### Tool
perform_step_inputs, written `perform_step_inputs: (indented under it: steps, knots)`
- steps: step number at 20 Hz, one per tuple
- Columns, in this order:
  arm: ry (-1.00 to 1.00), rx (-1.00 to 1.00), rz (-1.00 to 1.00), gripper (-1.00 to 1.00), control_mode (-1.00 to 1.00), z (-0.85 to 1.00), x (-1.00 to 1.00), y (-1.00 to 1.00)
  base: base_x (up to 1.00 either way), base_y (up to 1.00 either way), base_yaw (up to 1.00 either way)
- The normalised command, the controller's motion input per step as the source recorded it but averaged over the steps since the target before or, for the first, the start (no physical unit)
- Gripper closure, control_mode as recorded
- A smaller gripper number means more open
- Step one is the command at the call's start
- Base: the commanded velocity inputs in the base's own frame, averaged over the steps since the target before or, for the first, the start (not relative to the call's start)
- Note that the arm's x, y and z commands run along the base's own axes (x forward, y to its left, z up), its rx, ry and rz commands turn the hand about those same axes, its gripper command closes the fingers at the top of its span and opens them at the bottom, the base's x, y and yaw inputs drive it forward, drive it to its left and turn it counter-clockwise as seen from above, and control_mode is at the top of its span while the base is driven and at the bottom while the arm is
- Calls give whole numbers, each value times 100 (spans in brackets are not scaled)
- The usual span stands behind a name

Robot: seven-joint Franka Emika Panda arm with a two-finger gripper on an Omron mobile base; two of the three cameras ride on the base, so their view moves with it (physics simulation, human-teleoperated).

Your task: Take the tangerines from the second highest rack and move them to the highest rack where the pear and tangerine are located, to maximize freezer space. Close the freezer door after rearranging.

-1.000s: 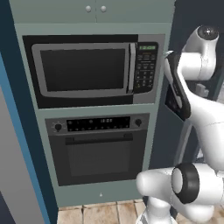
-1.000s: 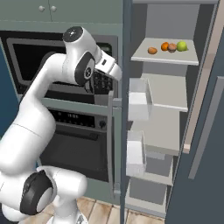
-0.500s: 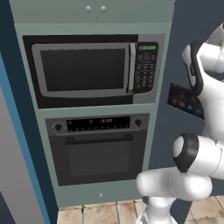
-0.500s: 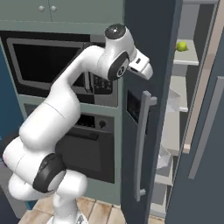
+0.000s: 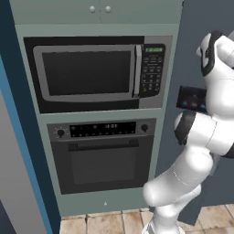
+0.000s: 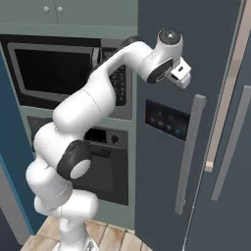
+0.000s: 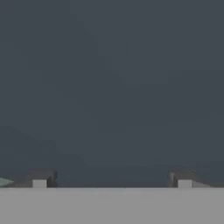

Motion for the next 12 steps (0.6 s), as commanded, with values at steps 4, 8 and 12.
perform_step_inputs:
  steps: [4, 8, 12]
  knots:
    - [-16, 10, 3, -100, -100, -41, 71, -1, 0, 0, 0]
    - [-33, 4, 0, -100, -100, -51, 50, 15, 0, 0, 0]
    - [-35, 5, 1, -100, -100, -50, 49, 20, 0, 0, 0]
